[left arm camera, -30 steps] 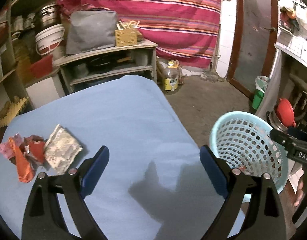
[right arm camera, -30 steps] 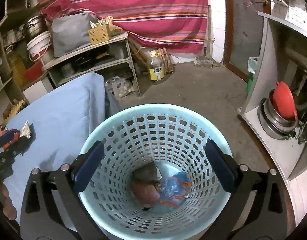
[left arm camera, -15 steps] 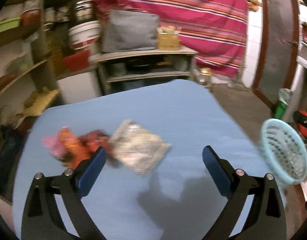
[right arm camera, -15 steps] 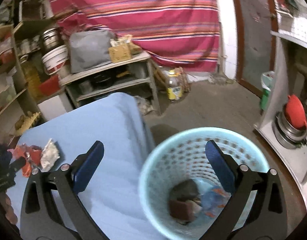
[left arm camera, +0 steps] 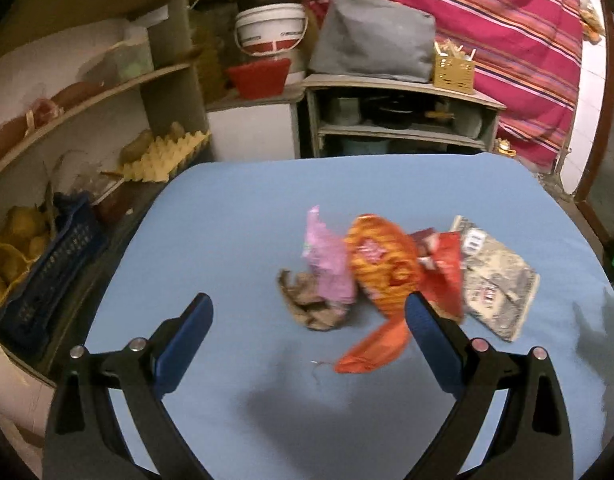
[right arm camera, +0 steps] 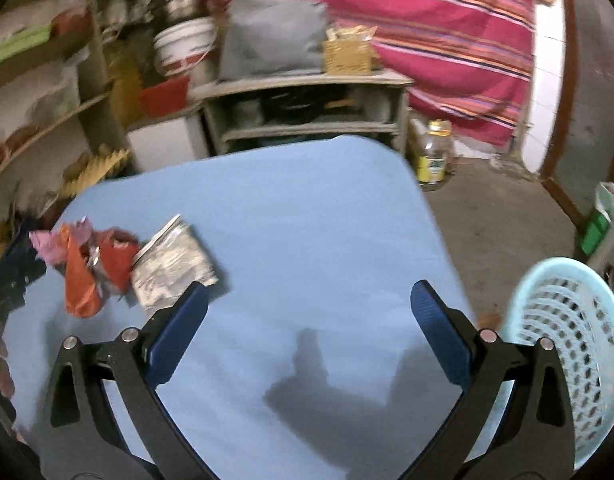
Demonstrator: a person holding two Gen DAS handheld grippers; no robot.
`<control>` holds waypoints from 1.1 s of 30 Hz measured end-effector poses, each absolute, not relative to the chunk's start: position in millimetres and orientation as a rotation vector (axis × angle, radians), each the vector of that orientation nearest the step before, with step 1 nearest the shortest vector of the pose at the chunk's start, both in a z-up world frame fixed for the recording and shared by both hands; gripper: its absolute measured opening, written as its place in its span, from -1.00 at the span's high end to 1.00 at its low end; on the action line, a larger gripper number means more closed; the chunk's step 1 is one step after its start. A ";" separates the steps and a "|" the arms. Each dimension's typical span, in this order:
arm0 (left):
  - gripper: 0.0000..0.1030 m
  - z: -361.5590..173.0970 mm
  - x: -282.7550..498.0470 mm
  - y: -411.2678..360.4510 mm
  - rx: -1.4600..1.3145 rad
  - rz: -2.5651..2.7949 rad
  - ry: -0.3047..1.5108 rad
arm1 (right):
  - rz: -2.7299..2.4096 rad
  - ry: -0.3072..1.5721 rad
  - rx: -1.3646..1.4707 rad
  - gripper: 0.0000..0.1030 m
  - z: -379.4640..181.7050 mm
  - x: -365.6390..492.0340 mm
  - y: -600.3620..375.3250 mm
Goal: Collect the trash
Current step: 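Return to the table and grasp the pink wrapper with the left tool, then grasp the printed silver packet with the right tool while the left tool holds the wrapper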
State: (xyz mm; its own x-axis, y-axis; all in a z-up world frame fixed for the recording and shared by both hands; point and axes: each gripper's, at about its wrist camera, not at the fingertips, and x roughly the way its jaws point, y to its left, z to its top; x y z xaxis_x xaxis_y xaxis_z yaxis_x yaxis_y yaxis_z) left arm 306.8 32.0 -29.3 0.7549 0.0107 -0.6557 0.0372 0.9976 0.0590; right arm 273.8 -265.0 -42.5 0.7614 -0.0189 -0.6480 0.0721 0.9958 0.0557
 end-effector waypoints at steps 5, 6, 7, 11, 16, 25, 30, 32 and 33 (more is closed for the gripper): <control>-0.81 -30.5 317.9 46.7 0.044 -0.017 0.709 | -0.027 0.738 0.066 -0.92 -56.4 302.1 -238.1; -0.81 -29.5 320.5 47.3 0.041 -0.019 0.706 | -0.024 0.746 0.077 -0.92 -59.3 308.6 -234.1; -0.77 -27.4 323.0 46.4 0.041 -0.025 0.703 | -0.020 0.752 0.086 -0.92 -61.7 313.7 -230.9; -0.45 -24.4 327.1 41.7 0.047 -0.056 0.697 | 0.016 0.788 0.076 -0.92 -74.3 333.3 -210.7; 0.37 -30.1 336.9 39.7 0.033 -0.097 0.737 | 0.044 0.833 0.035 -0.82 -90.7 350.9 -188.2; 0.64 -28.4 335.6 35.0 0.086 -0.084 0.700 | 0.056 0.876 0.029 0.97 -98.5 360.1 -187.4; 0.67 -19.3 330.2 41.1 0.082 -0.060 0.672 | 0.070 0.838 0.064 0.97 -86.7 350.8 -201.4; 0.67 -15.0 326.2 46.4 0.067 -0.047 0.658 | 0.069 0.822 0.072 0.97 -80.3 346.0 -205.8; 0.67 -13.4 324.7 49.4 0.060 -0.045 0.653 | 0.069 0.818 0.075 0.97 -78.3 344.8 -206.9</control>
State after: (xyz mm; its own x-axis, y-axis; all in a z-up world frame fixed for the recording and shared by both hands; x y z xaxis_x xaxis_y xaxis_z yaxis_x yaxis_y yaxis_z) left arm 324.7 49.4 -13.4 0.7932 -0.0228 -0.6086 0.0603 0.9973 0.0413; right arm 344.8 -206.9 -78.3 0.6814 0.0901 -0.7264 -0.0322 0.9951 0.0933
